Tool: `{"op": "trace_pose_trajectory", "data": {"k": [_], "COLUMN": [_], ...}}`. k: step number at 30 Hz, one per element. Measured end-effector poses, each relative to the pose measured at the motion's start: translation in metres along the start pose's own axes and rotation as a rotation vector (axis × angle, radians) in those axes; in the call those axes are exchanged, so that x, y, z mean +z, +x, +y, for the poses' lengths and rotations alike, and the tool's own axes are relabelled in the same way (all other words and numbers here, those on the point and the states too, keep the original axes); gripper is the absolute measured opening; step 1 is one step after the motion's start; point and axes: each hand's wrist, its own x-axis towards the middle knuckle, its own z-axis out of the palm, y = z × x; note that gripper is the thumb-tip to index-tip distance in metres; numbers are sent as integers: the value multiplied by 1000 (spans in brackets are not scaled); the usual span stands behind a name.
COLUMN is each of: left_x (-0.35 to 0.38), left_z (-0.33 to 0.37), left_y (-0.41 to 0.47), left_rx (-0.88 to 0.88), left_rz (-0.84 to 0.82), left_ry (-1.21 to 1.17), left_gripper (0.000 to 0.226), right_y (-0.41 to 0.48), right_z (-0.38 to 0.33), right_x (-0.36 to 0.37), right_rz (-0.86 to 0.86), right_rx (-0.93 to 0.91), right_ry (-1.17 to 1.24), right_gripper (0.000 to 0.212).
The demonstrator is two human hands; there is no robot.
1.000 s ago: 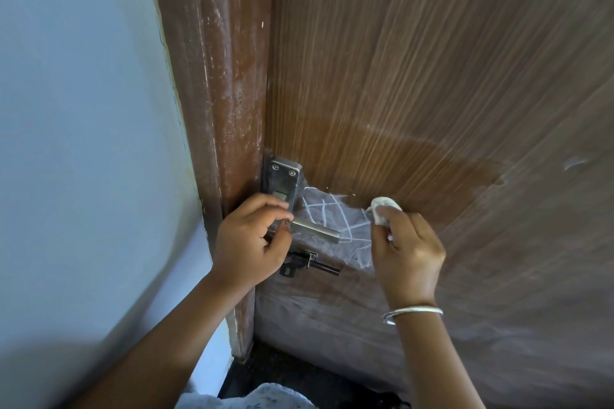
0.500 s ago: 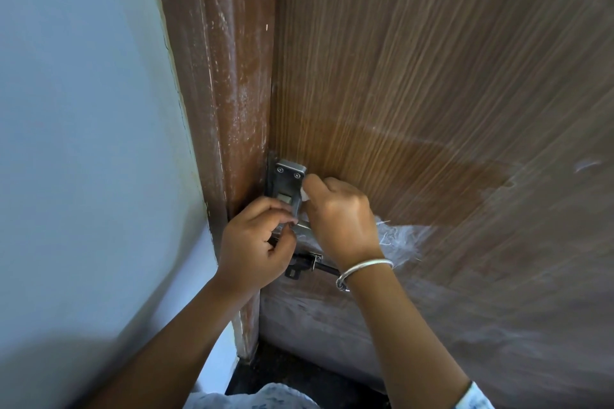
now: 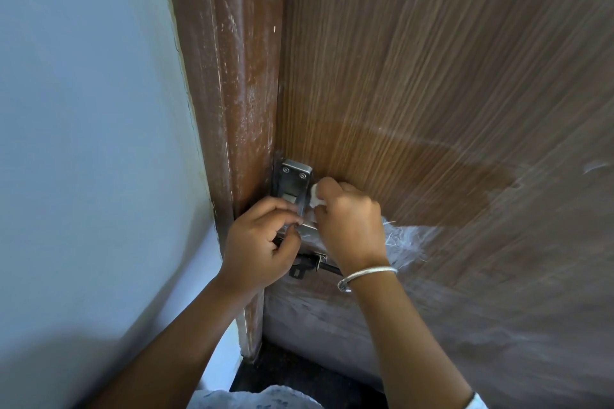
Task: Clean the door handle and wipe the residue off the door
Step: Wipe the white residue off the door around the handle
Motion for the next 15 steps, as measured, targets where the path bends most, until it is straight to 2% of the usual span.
{"op": "trace_pose_trajectory", "data": {"k": [8,11,15], "left_x": [4,7,8], "left_z": [-6,-8,-7], "left_y": [-2,-3,-3], "left_rx": [16,29,48], "left_rz": [37,67,75], "left_ry": [-17,-1,6], "left_gripper": [22,22,23], "right_y": [-54,-62,-55], "right_z": [70,76,69], "right_x": [-41,-39,-26], "right_rz": [242,347,400], "right_rx": [297,250,147], "right_ry": [-74,-130,-65], "right_gripper": [24,13,13]}}
